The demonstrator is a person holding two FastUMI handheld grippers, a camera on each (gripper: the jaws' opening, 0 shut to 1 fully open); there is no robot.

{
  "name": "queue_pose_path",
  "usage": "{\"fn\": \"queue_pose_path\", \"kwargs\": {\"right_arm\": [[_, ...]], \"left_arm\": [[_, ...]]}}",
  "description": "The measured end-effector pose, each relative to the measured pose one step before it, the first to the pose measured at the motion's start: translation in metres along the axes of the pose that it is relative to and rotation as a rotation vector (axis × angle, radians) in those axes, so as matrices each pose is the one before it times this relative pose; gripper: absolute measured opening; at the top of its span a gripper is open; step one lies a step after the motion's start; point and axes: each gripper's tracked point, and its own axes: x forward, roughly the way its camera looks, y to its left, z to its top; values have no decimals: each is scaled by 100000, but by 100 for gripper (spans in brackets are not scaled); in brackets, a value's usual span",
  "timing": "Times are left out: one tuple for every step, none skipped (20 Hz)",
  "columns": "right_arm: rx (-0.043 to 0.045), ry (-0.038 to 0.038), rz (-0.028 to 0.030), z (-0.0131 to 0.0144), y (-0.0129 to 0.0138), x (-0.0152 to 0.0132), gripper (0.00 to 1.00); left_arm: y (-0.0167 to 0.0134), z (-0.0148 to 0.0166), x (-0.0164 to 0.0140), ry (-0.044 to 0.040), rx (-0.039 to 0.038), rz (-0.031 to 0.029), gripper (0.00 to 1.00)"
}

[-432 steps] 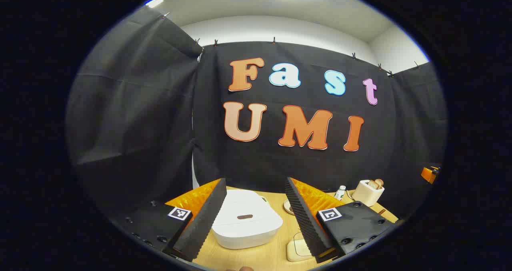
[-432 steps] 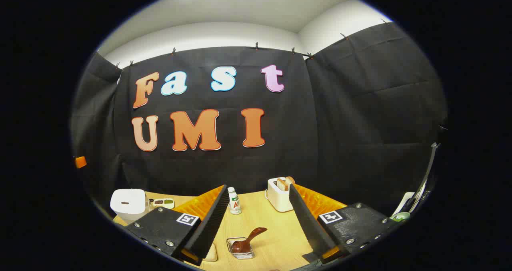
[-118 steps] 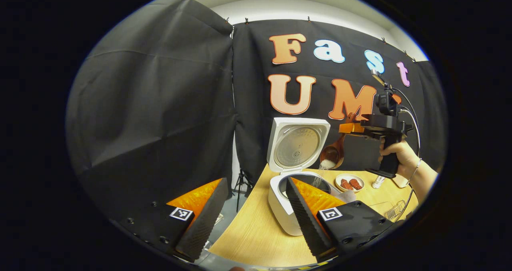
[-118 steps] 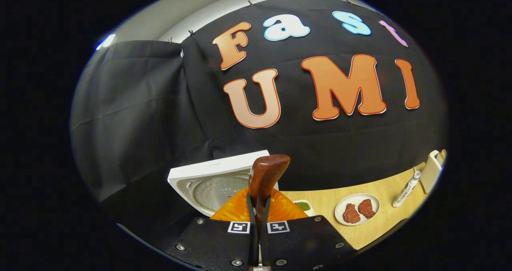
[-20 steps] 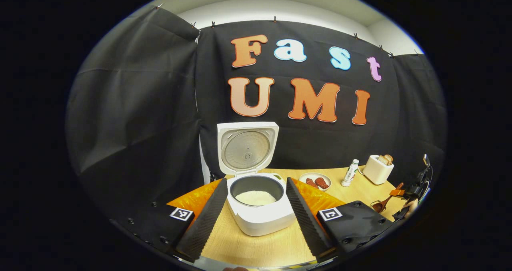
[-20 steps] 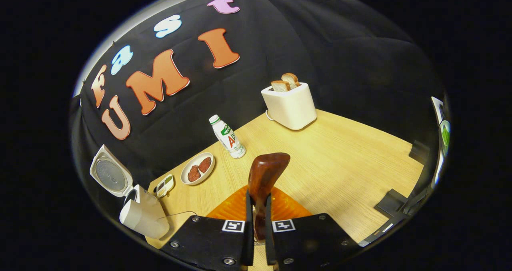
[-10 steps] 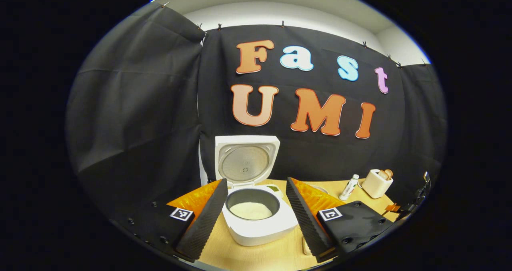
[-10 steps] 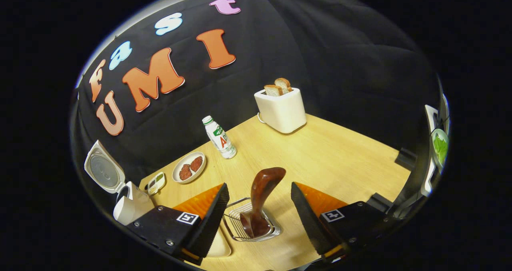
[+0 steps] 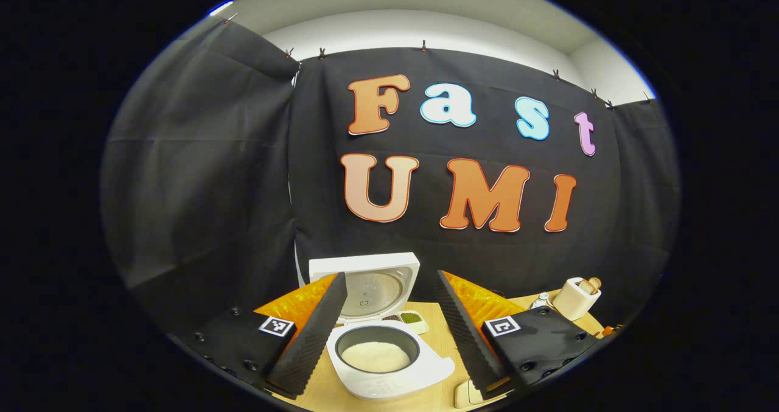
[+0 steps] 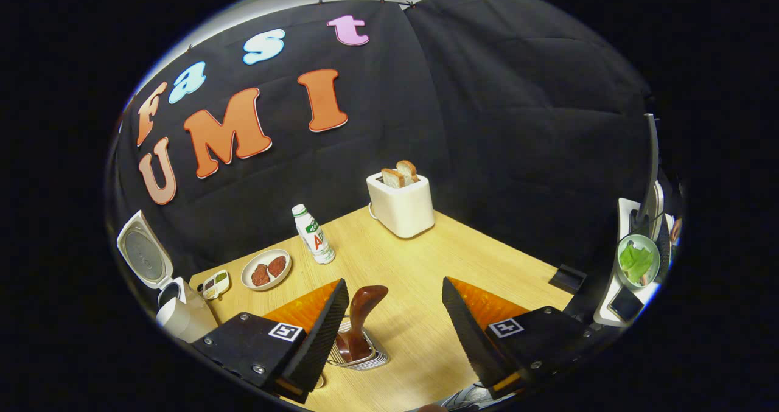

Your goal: Close the left gripper, press the button to open the rice cooker; take a wooden spoon from the chopstick holder with the right hand, scoop a spoonful of rice and pour it into the rice cooker, then put the wooden spoon back into the chopstick holder.

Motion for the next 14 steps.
{"fn": "queue_pose_path", "kwargs": {"right_arm": [[-150, -1178, 254, 383, -27, -372, 95], [-227, -929, 399, 447, 197, -416, 95], [2, -978, 43, 360, -25, -255, 95], [-259, -737, 473, 268, 101, -247, 95], [-326, -587, -66, 149, 95, -77, 95], [-374, -228, -40, 113, 54, -160, 95], [-185, -242, -3, 104, 54, -132, 95], [29, -45, -47, 79, 101, -237, 95], [137, -463, 157, 186, 57, -254, 95], [-99, -616, -193, 259, 110, -155, 95], [-517, -477, -213, 209, 79, 36, 95], [-950, -44, -758, 99, -128, -140, 95], [-888, -134, -687, 210, -79, -3, 95], [-624, -342, -584, 223, 4, 1, 95]], "left_arm": [[-100, 303, 949, 374, 2582, 517, 99], [41, 341, 1173, -153, 1902, 256, 99], [-94, 262, 1142, 121, 817, 155, 99], [-30, 361, 1434, 104, -412, 233, 99], [-18, 270, 1337, 388, -868, -307, 98], [227, -75, 1656, 1011, -477, 430, 98], [528, -35, 1723, 1126, 355, 1295, 98], [468, -5, 1925, 916, -170, 998, 99], [264, 162, 1768, 391, -647, 465, 99], [424, -247, 2020, 1435, -286, 1544, 98], [308, -256, 1981, 1963, 46, 663, 98], [177, -503, 1977, 2603, 472, 694, 98], [365, -466, 1862, 2221, 637, 742, 98], [213, -664, 1733, 2748, -180, 546, 98]]}}
